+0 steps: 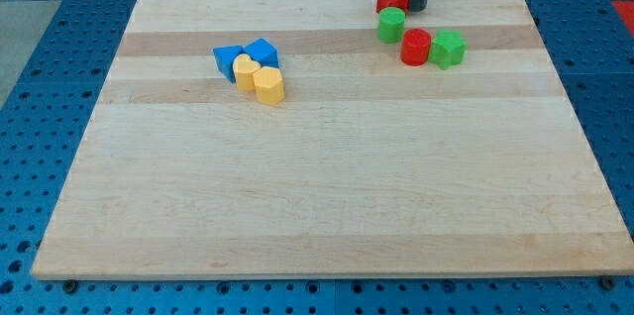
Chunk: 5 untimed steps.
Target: Slide the red star to the top center of the board
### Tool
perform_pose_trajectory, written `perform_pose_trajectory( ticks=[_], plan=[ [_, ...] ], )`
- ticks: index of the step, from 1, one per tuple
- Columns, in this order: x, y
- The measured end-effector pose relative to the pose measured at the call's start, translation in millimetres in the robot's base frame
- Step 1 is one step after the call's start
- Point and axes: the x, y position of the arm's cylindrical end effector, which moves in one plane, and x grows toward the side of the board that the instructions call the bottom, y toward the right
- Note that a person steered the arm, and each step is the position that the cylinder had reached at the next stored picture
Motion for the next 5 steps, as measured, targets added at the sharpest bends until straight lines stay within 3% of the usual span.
perform_pose_trajectory(
  ticks=[3,4,5],
  plan=[
    [0.1,-85.7],
    [-0.3,-97.3],
    [-8.6,-73.0]
  ],
)
